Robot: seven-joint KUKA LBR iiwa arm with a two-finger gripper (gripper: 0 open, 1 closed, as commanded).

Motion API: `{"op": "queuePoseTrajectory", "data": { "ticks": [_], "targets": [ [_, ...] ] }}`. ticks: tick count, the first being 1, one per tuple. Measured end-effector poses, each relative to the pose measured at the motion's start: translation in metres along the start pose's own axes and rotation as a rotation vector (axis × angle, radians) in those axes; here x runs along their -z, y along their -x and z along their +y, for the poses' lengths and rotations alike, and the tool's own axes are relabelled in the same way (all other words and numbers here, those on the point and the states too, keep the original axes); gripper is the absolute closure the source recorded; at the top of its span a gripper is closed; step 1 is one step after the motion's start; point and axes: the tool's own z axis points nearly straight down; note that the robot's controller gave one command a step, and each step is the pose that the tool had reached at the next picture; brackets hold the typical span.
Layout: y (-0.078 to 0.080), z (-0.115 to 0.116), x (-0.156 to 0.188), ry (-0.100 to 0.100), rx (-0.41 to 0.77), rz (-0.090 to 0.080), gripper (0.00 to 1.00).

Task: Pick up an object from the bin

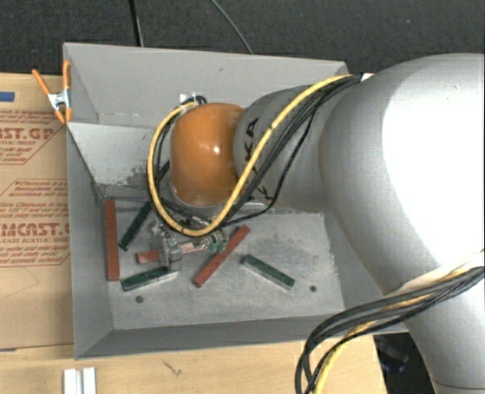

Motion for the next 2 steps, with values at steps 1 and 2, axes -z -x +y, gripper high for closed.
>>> {"op": "queuePoseTrajectory", "data": {
  "ticks": [1,2],
  "targets": [
    [-0.002,0.0,0.021,0.0,0.001,0.005,1.0],
    [0.001,0.0,0.038,-0.001,0.001,-0.003,1.0]
  ]
}}
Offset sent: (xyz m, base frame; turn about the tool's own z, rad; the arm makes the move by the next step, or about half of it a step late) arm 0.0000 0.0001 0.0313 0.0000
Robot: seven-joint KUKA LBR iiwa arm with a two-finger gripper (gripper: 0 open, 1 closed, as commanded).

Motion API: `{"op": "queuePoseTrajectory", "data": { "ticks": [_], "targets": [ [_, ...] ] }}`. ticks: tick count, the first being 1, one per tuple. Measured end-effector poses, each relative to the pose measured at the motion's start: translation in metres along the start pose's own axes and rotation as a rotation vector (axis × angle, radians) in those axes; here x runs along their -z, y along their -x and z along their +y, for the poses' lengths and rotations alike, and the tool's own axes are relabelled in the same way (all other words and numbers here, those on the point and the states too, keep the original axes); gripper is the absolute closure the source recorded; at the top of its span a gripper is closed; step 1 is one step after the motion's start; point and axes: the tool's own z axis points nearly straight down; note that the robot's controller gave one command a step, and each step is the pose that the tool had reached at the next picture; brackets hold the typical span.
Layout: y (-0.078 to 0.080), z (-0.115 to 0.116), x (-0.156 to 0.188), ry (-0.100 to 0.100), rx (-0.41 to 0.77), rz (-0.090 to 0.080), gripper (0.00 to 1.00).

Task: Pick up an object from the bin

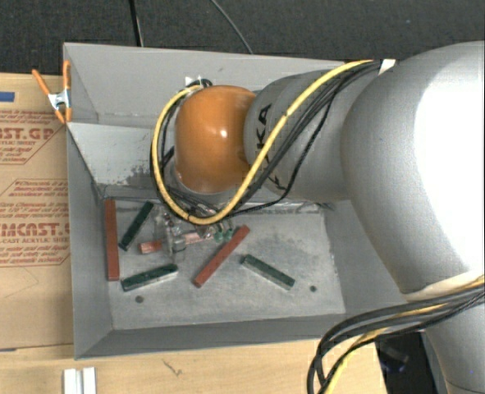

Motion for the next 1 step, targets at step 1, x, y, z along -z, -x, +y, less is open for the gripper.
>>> {"op": "queuePoseTrajectory", "data": {
  "ticks": [1],
  "targets": [
    [0.0006,0.0,0.0112,0.0,0.0,-0.003,1.0]
  ]
}}
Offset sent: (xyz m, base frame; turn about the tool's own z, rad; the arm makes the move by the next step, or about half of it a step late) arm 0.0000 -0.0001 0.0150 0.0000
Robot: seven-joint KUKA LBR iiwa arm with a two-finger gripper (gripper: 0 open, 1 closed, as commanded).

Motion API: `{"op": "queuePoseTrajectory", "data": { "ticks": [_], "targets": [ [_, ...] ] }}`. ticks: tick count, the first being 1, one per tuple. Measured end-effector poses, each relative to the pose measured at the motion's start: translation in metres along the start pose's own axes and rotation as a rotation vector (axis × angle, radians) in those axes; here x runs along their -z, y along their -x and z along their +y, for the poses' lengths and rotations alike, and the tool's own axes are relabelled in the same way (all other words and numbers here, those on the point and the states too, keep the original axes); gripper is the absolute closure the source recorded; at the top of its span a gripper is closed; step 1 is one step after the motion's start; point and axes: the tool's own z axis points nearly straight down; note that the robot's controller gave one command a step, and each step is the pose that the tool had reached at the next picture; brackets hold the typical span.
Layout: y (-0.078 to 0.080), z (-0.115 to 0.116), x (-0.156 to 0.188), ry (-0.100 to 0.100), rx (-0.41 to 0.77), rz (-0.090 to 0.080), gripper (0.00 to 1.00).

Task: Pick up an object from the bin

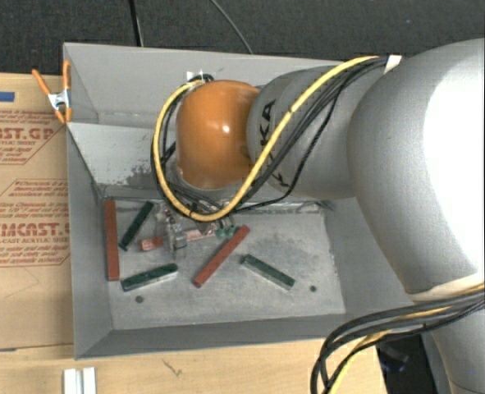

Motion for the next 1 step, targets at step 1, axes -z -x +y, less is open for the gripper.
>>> {"op": "queuePoseTrajectory", "data": {
  "ticks": [1],
  "targets": [
    [0.0001,0.0001,0.0069,0.0,0.0,0.0,1.0]
  ]
}}
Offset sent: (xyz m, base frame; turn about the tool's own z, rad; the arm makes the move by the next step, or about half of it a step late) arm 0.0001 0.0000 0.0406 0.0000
